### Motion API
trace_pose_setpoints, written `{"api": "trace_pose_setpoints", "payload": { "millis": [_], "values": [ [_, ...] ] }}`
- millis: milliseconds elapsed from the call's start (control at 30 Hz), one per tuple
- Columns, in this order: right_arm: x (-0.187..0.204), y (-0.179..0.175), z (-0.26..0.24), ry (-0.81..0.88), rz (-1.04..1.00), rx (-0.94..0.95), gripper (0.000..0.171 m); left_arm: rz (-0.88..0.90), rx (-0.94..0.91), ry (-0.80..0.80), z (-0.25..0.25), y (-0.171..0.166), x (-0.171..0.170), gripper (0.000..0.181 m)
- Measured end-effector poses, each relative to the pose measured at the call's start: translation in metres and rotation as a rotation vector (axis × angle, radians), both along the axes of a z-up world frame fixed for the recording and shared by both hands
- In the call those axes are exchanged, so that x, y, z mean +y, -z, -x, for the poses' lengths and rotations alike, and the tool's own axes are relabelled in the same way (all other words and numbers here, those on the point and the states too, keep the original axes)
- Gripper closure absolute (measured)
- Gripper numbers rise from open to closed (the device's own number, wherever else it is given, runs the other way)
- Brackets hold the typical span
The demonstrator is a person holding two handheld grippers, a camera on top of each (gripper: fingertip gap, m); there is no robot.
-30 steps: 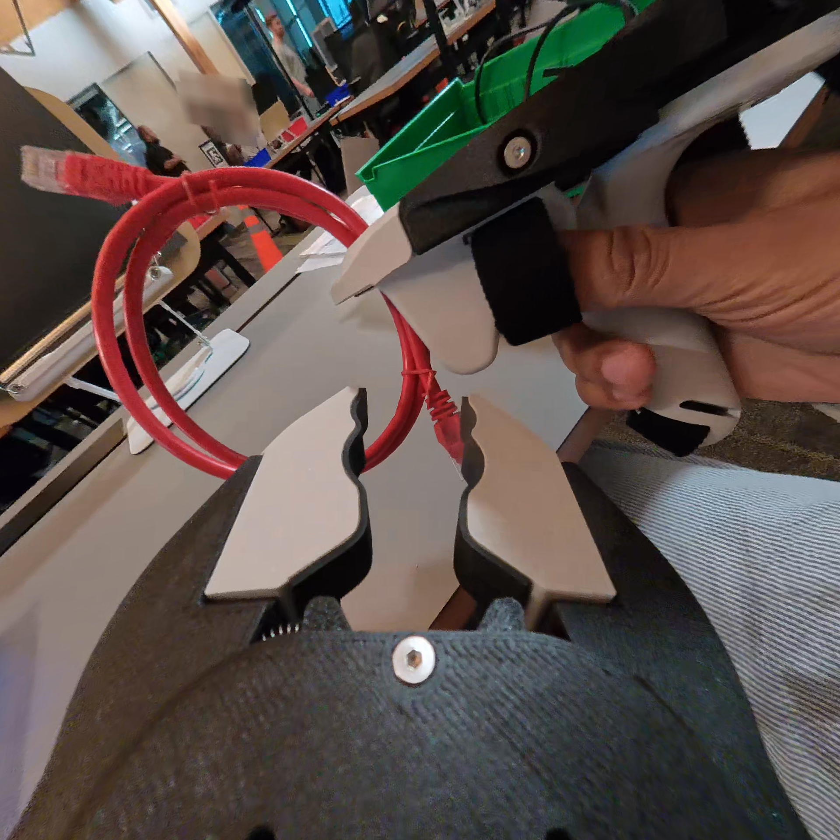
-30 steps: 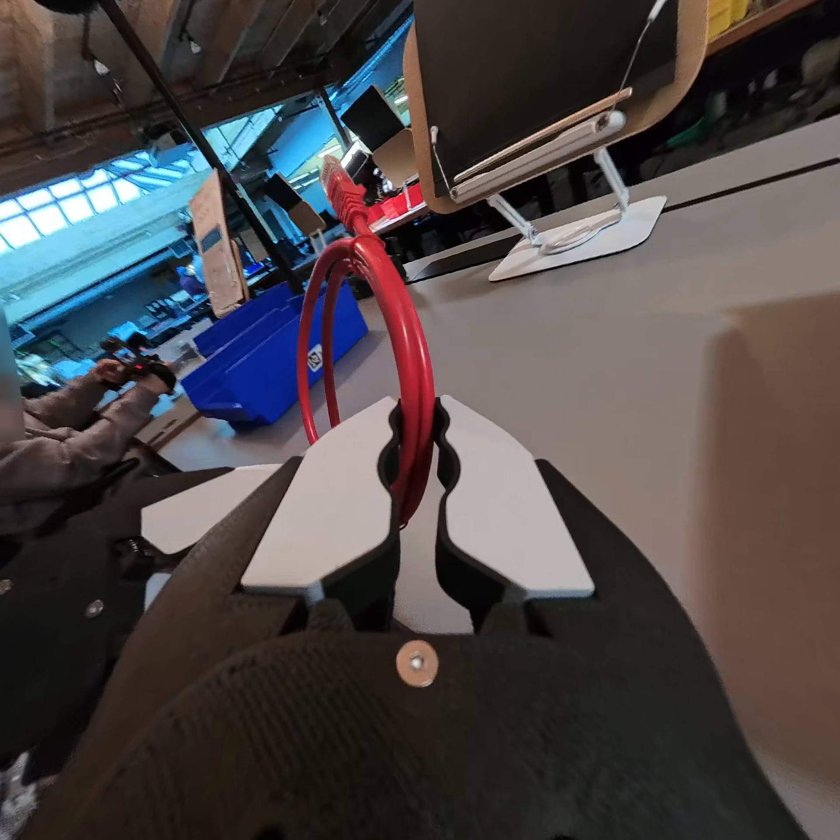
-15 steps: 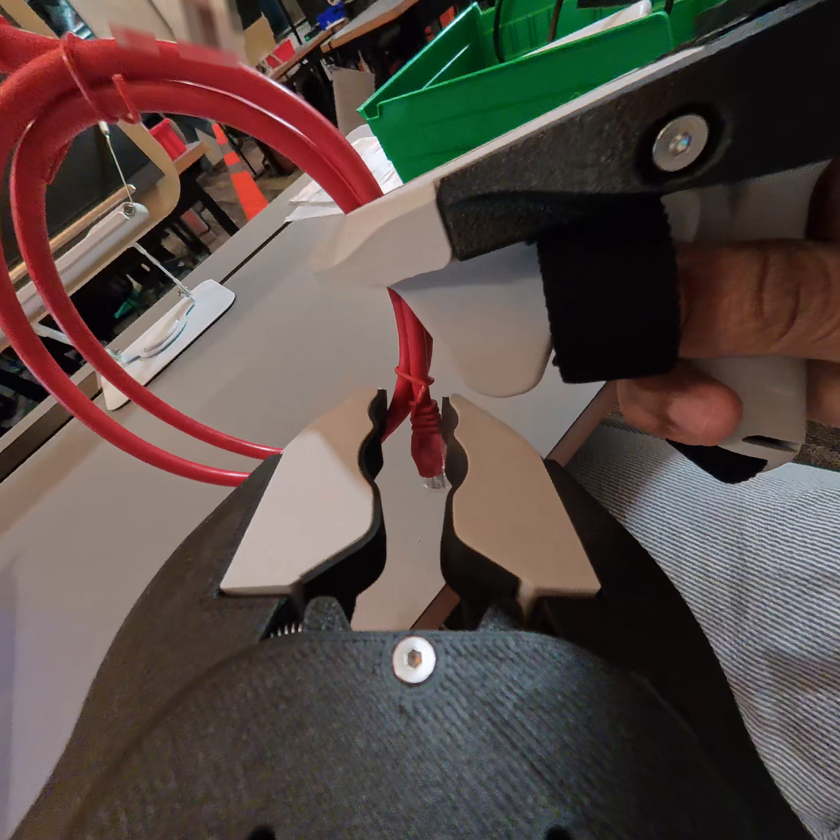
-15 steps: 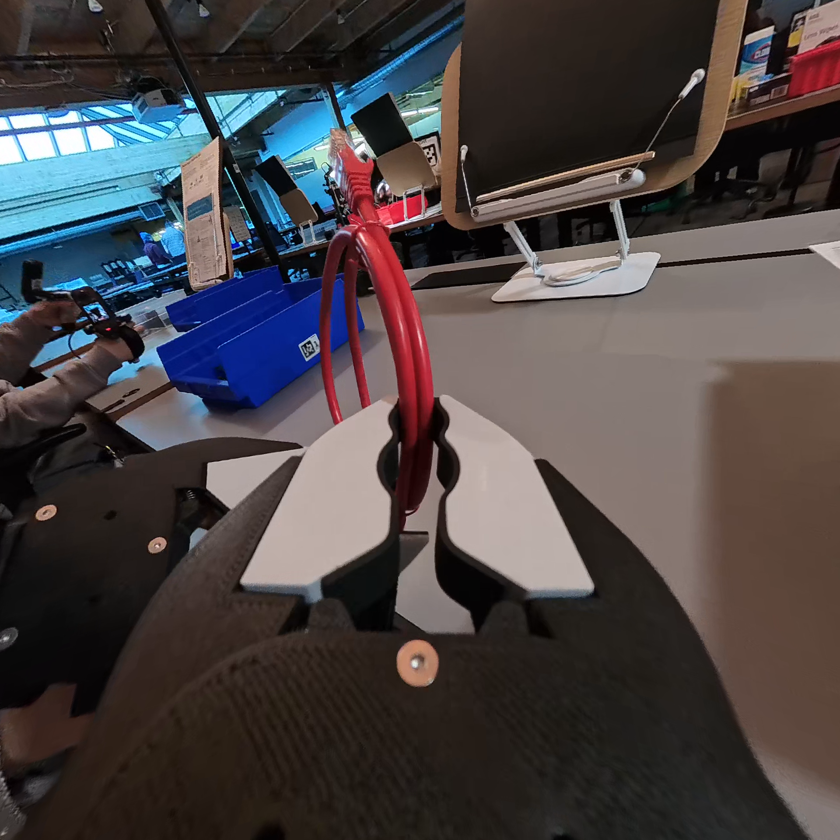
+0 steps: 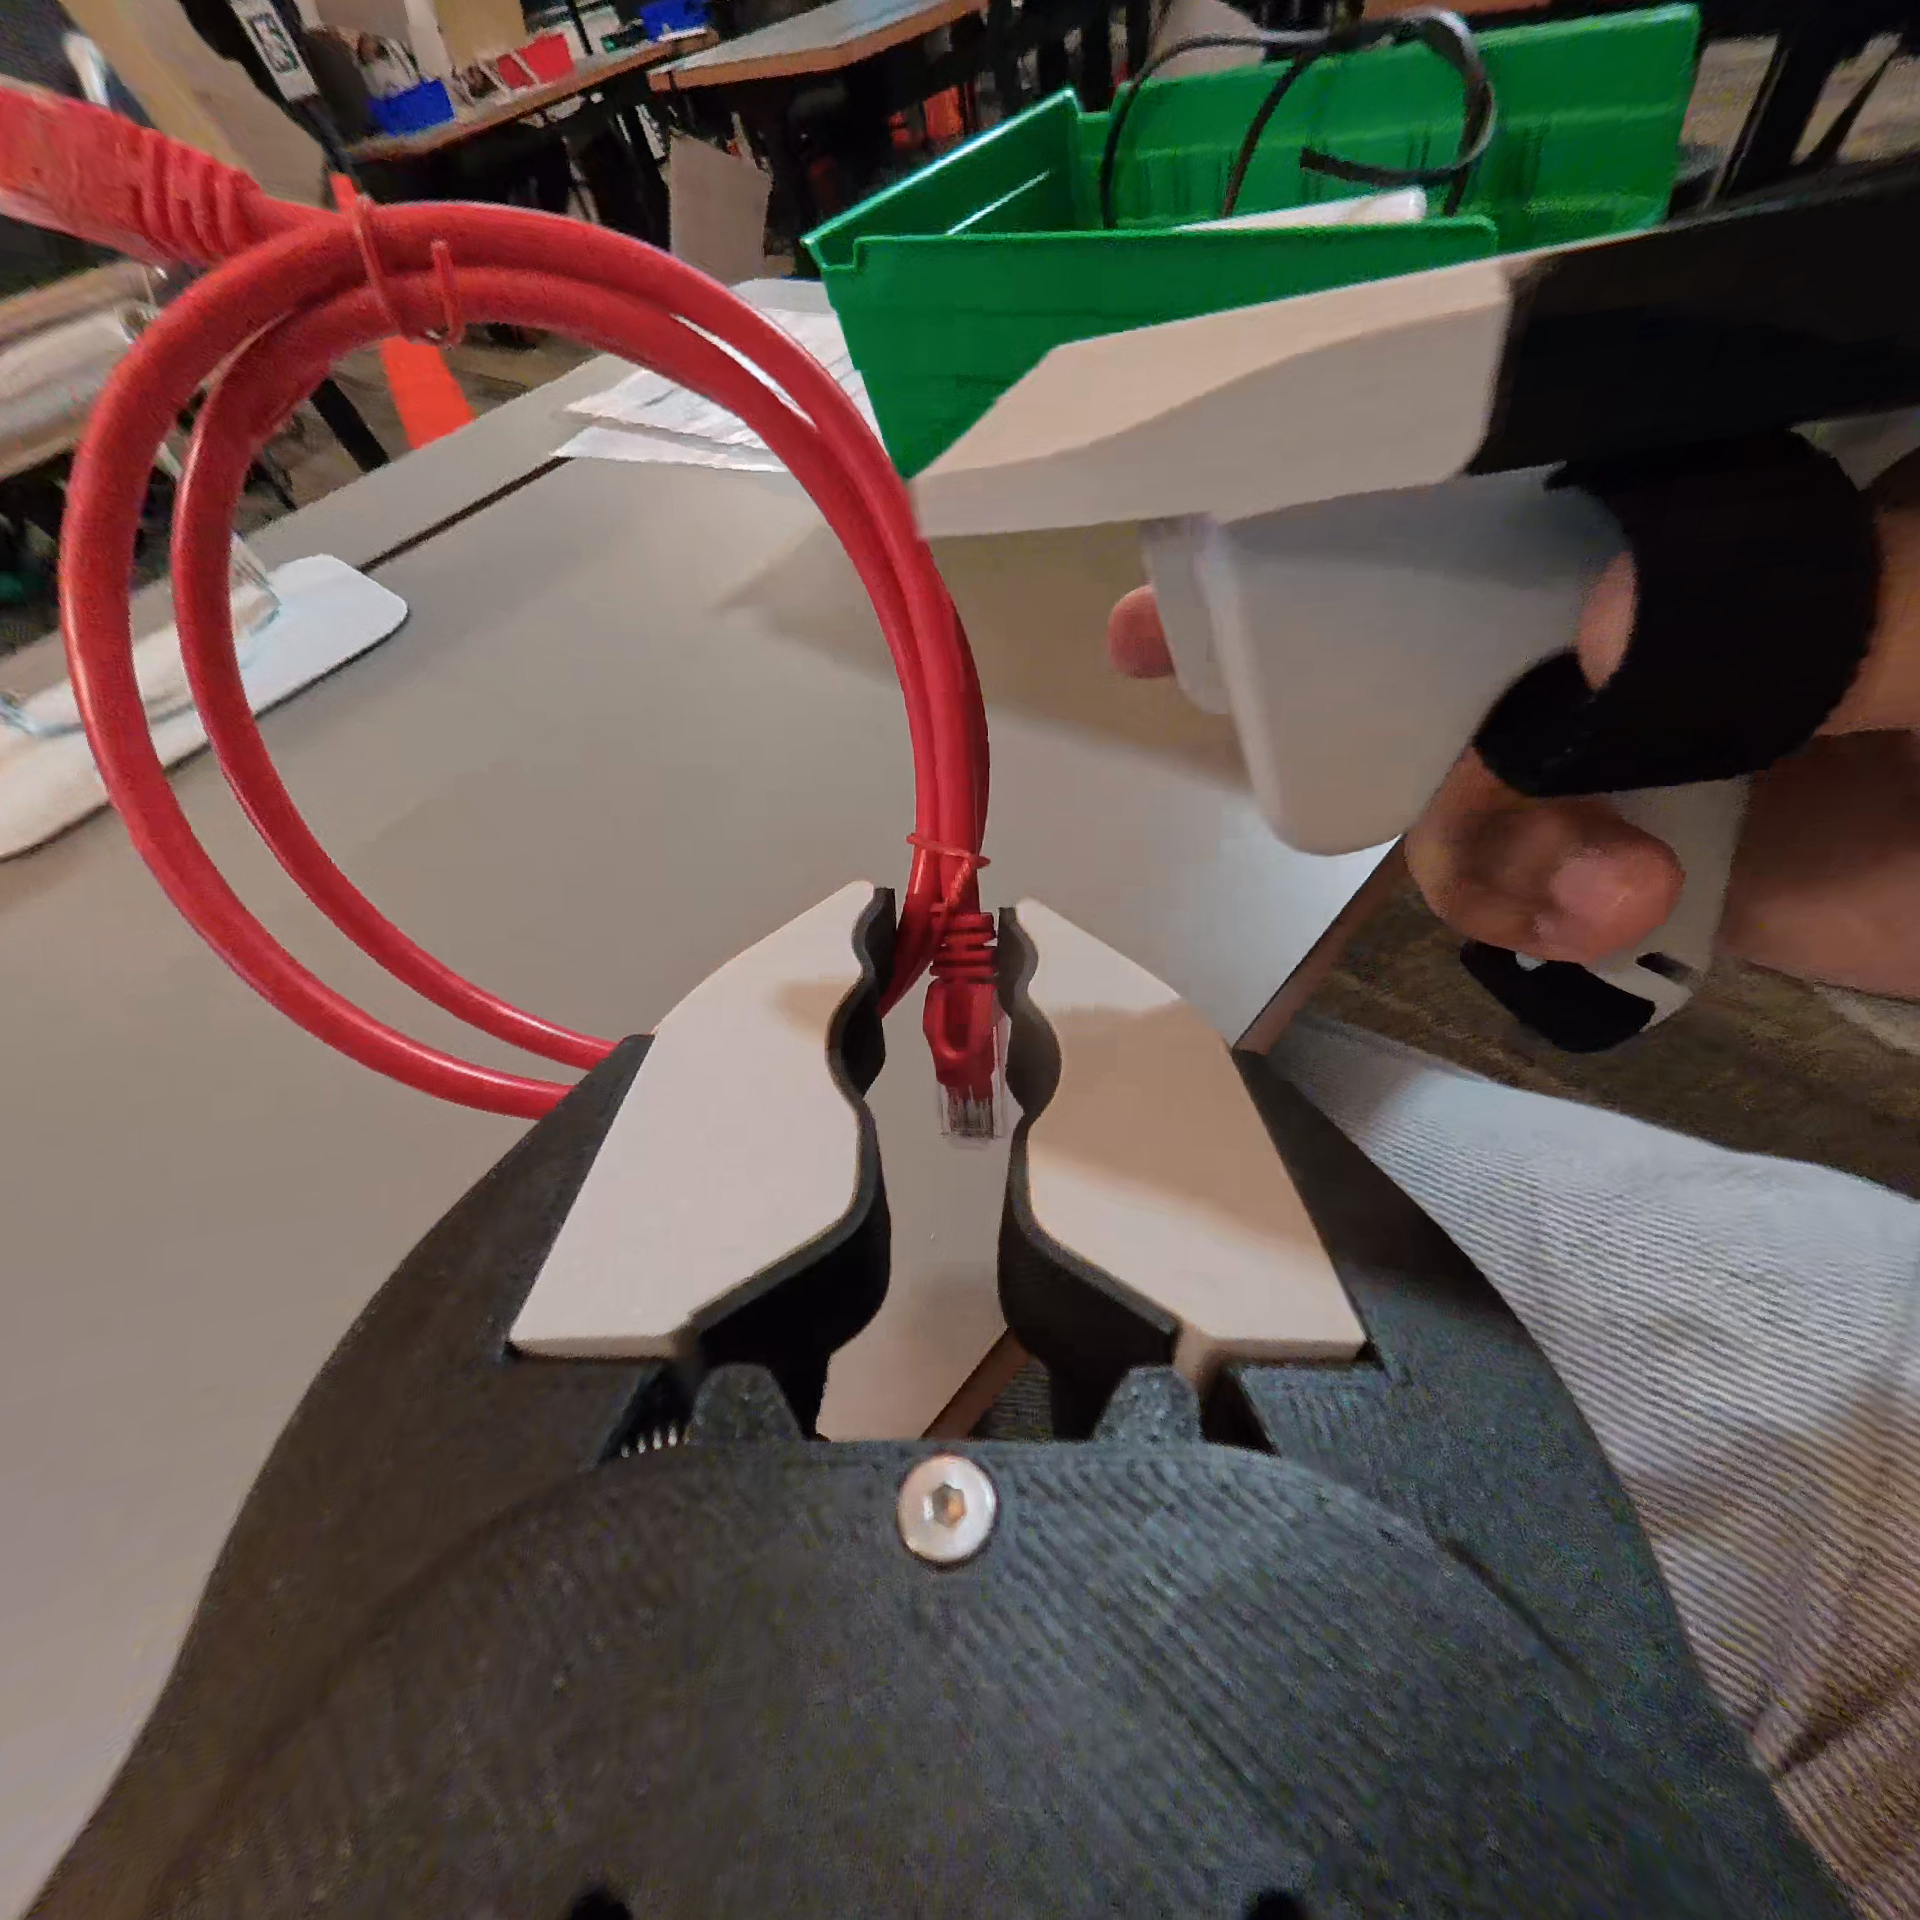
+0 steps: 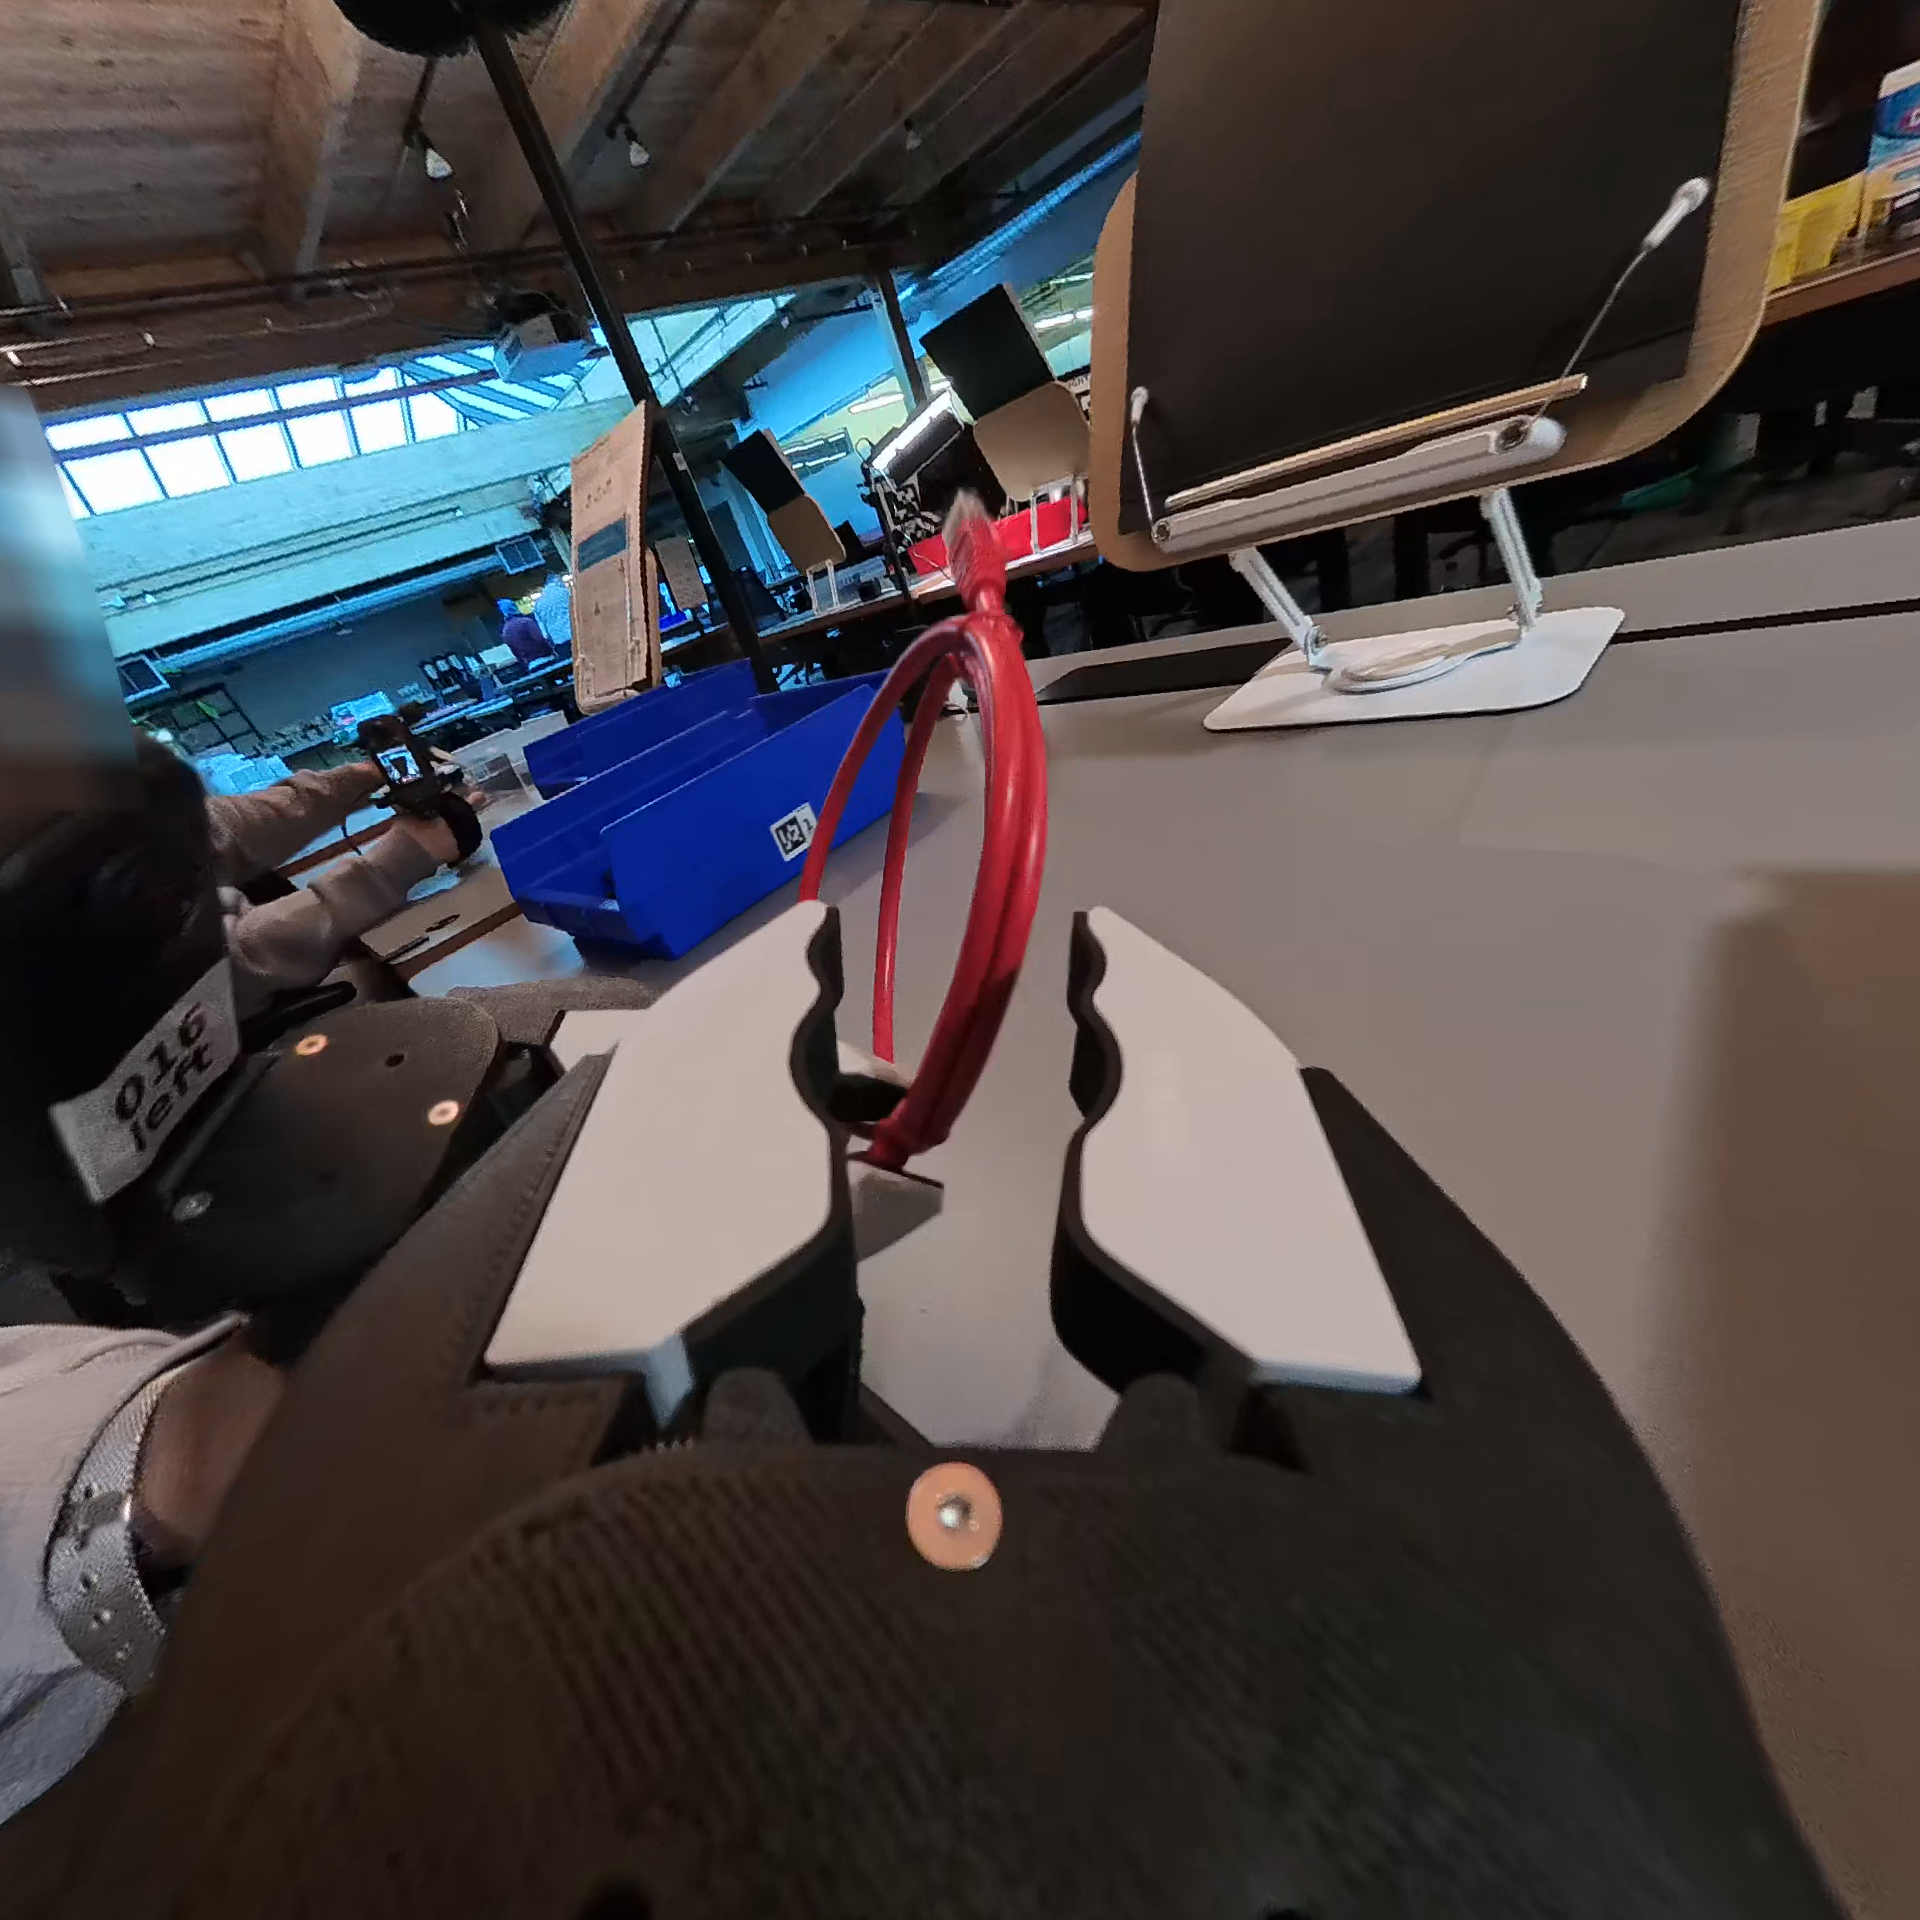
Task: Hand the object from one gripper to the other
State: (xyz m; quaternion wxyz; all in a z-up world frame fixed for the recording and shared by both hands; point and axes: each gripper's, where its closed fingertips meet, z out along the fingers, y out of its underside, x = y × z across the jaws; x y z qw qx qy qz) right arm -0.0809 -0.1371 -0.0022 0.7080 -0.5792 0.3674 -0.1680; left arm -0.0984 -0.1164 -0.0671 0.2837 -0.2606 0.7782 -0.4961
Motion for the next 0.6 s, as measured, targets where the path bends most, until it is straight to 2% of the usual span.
{"api": "trace_pose_setpoints", "payload": {
  "millis": [300, 600],
  "values": [
    [-0.002, 0.007, -0.004, -0.084, -0.019, 0.023, 0.129, 0.149, 0.101, 0.017, -0.01, -0.003, 0.014, 0.163],
    [0.005, 0.012, 0.0, -0.131, 0.01, 0.028, 0.131, 0.466, 0.238, 0.087, -0.012, -0.022, 0.022, 0.163]
  ]
}}
